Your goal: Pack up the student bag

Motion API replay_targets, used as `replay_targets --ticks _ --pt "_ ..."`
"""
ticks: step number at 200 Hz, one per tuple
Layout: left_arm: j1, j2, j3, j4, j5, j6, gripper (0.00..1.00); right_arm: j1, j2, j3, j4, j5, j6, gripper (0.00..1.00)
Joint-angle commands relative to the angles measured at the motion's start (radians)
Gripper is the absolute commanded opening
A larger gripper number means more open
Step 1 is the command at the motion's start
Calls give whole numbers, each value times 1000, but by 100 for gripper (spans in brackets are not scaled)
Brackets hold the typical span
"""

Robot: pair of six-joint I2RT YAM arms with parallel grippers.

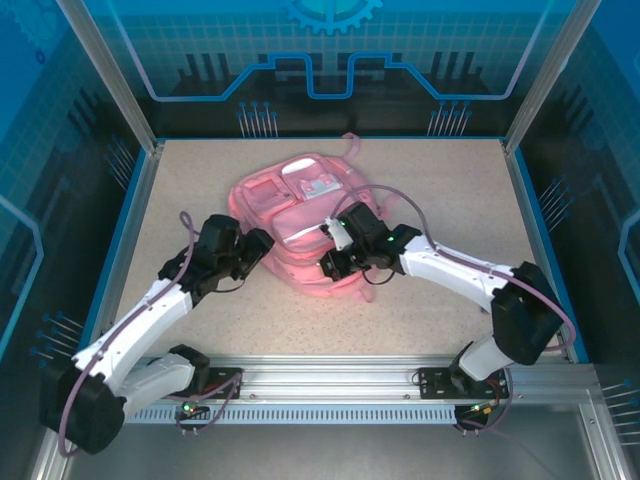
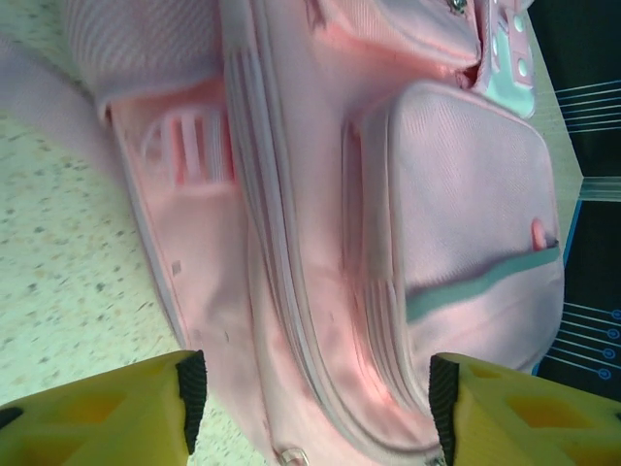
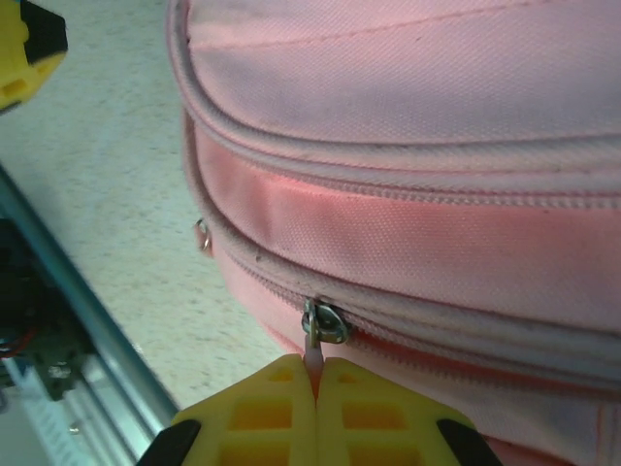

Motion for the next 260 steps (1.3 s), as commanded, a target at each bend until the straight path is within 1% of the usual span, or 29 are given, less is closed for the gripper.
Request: replay_targets --ticks 1,31,47,65,82,105,140,207,227,260 --pt "2 -74 -21 -139 -25 -18 66 40 61 90 133 -118 58 0" --pt "1 -140 -80 -91 20 -112 66 82 145 170 144 -120 73 0" --pt "1 -146 -111 -27 56 -160 63 98 173 197 138 -116 77 0" --pt "-1 -139 -153 86 111 -235 60 110 178 205 135 -102 80 0" --pt "-1 -132 -179 155 126 -282 59 113 173 199 135 -98 85 0" --pt "-1 -114 -177 173 111 -283 56 115 162 182 138 -97 85 0" --pt "-7 -67 -174 216 123 -287 50 116 150 161 145 -96 91 0" --pt "-32 -16 -171 216 82 -280 40 118 141 154 124 -74 87 0" --pt "-34 -10 -185 244 63 -290 38 127 138 159 96 -56 65 0" --pt "-35 10 -189 287 40 -305 37 147 136 175 20 10 17 0"
